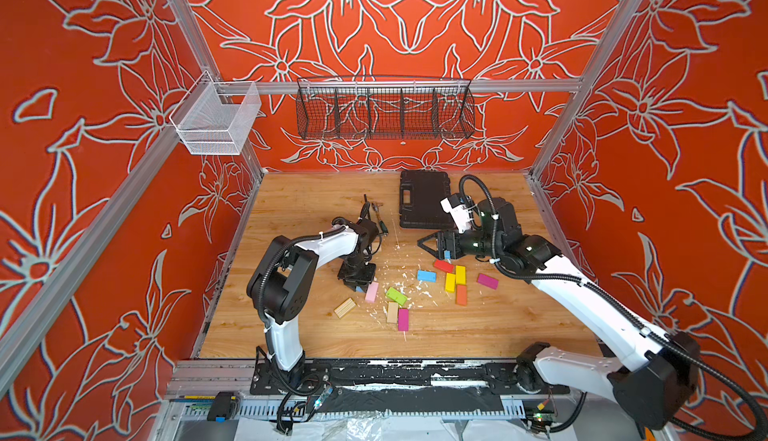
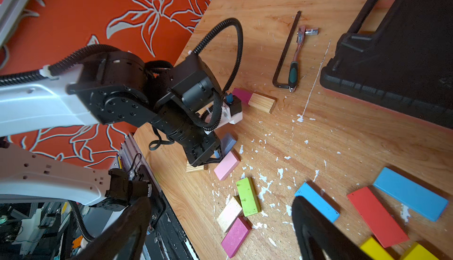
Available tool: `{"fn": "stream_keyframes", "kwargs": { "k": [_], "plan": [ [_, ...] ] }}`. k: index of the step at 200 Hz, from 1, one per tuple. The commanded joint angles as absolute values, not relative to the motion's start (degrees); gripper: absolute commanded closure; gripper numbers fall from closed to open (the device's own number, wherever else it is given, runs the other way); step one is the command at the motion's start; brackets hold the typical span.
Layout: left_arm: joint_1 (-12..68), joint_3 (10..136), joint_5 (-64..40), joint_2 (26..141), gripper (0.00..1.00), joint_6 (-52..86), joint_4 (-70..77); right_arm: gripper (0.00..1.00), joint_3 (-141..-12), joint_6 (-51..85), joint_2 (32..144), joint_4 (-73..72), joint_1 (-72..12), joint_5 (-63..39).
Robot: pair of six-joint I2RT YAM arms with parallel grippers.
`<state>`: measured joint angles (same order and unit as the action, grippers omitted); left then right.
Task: Assemble the number 7 with building blocks
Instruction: Adjust the building block at the center of the board, then assemble the building block at the center of the board.
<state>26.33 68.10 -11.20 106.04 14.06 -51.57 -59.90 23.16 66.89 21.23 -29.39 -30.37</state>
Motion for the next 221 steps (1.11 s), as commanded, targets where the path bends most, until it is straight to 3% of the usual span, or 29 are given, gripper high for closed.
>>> {"fn": "stream_keyframes", "kwargs": {
  "k": [1,116,221],
  "plan": [
    [27.1,68.0,-13.1,107.6,0.71,16.2,-49.8,0.07,-59.8,22.9,65.6,22.2,-28.9,-29.2],
    [29.1,80.2,-12.9,116.3,0.72,22.9,-51.1,0.07,-58.0,21.3,61.8,24.9,-26.4,-29.2],
    [29.1,83.5,-10.4,119.9,0.71,23.7,-53.0,0.07,-56.8,21.8,63.0,23.2,-24.3,-31.7]
  ]
}}
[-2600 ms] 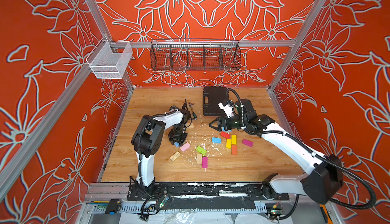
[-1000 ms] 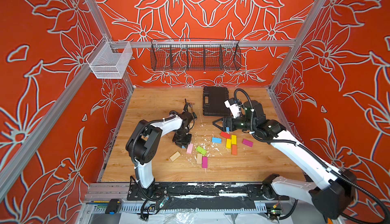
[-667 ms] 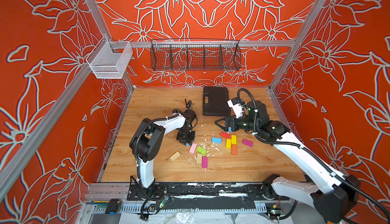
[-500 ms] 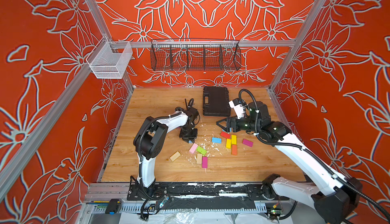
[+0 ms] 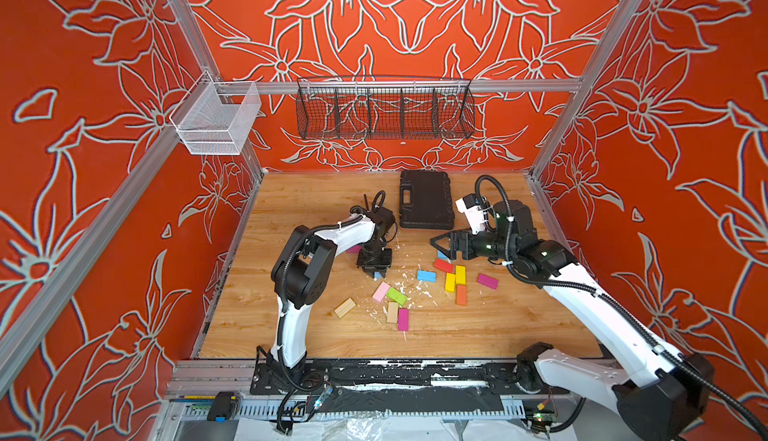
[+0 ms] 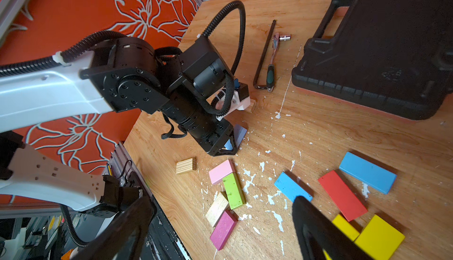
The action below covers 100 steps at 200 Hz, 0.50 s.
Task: Assemble the number 7 with building blocks
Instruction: Assemble the building block at the center of the board.
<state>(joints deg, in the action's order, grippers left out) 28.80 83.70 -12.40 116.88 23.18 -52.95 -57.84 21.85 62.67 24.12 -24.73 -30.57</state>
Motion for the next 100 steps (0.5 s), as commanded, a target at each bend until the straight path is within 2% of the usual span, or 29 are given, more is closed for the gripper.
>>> {"fn": "stream_keyframes", "kwargs": {
  "k": [1,100],
  "plan": [
    [29.1,83.5,-10.4,119.9,0.71,23.7,-53.0,0.07,-56.8,21.8,62.9,23.2,-24.3,-31.7],
    [29.1,84.7,-10.6,118.5,0.55,23.2,-53.5,0.06,-55.7,24.0,63.8,21.6,-24.3,-32.5]
  ]
}}
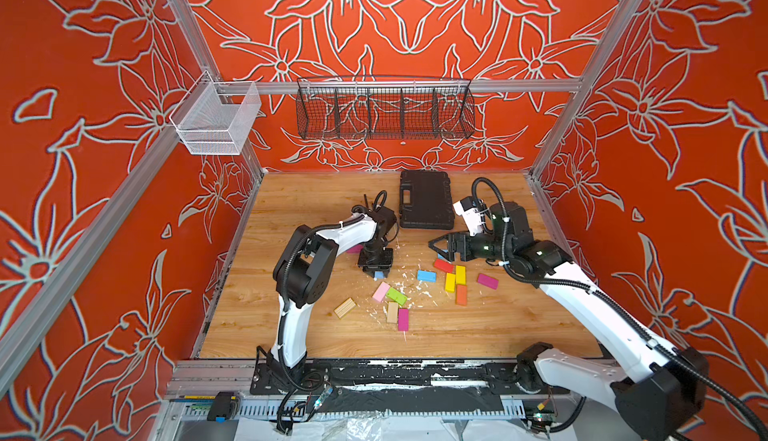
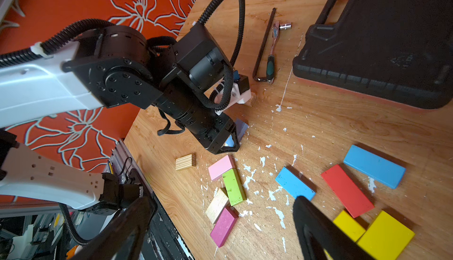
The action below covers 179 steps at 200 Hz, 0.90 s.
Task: Assemble the number 7 with building blocks
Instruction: Assemble the building block at the center of the board.
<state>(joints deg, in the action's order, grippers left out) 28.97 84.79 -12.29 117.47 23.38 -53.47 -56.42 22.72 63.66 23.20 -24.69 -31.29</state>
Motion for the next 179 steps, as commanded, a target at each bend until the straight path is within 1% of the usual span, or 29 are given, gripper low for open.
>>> {"fn": "stream_keyframes", "kwargs": {
  "k": [1,58,85,101,115,138,156,179],
  "plan": [
    [29.1,84.7,-10.6,118.4,0.55,23.2,-53.5,0.06,-55.7,24.1,63.9,21.5,-24.3,-32.6],
    [29.1,80.0,-12.5,108.7,0.43,22.7,-52.4,0.06,-55.7,27.8,65.0,22.1,-24.3,-32.1],
    [29.1,76.3,-14.0,101.6,0.4,22.2,-51.5,0.09,-55.7,30.2,66.7,24.6,-24.6,-29.9],
    [29.0,73.5,-12.6,96.3,0.37,22.1,-51.7,0.12,-56.3,30.5,68.1,27.6,-25.9,-26.6],
    [27.8,70.9,-12.2,91.1,0.36,22.4,-51.7,0.13,-57.4,30.6,70.2,29.9,-28.8,-22.4],
    [23.1,65.4,-15.7,80.4,0.34,22.7,-49.0,0.12,-59.5,31.9,75.3,30.4,-36.4,-16.1],
    [18.1,61.9,-17.5,72.1,0.33,22.0,-47.3,0.13,-63.1,34.1,82.5,31.2,-42.0,-11.4],
    [14.3,60.2,-15.0,64.4,0.31,19.9,-47.2,0.13,-68.7,37.4,91.1,32.5,-48.4,-4.0]
  ]
}}
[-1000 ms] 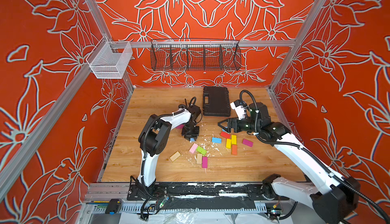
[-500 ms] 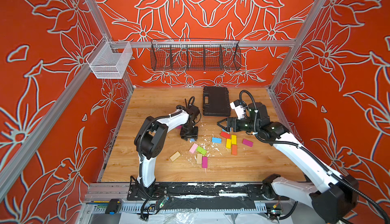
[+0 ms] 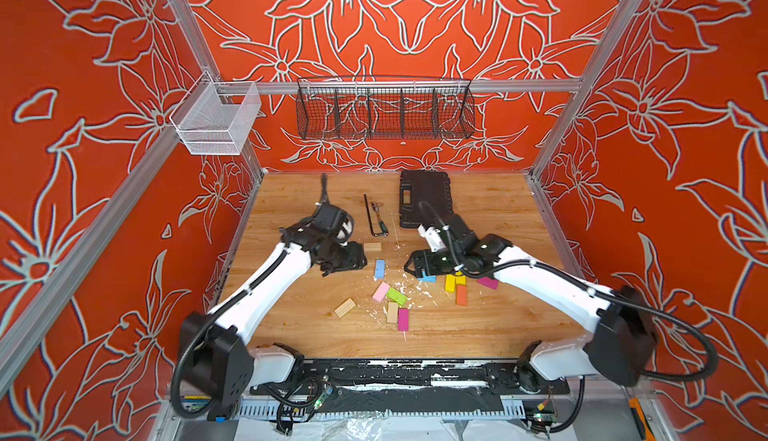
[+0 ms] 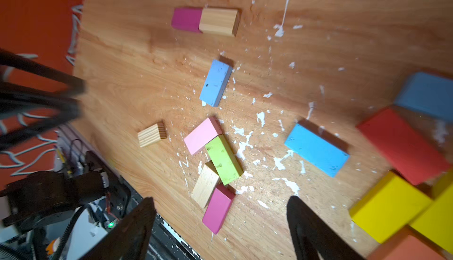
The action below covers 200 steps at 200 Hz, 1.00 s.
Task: Assemble the number 7 with building blocks
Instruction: Assemble the building block at the center of the board.
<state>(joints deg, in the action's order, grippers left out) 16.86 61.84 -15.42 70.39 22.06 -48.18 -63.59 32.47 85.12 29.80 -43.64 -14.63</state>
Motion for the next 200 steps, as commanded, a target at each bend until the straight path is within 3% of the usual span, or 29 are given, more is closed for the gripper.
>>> {"fn": "stream_keyframes", "kwargs": {
  "k": [1,67,124,200],
  "plan": [
    [14.2,60.2,-14.9,64.2,0.31,19.8,-47.2,0.13,-69.0,37.6,91.5,32.5,-48.6,-3.7],
    [11.0,56.6,-12.9,58.2,0.3,14.5,-46.8,0.16,-87.4,42.1,112.6,38.2,-56.2,5.4],
    [10.0,54.2,-12.7,57.0,0.29,13.4,-46.0,0.19,-91.4,46.1,118.1,38.4,-56.2,9.8],
    [9.5,53.6,-15.3,54.9,0.29,12.8,-45.1,0.3,-96.7,47.6,124.8,39.8,-56.0,10.1]
  ]
}}
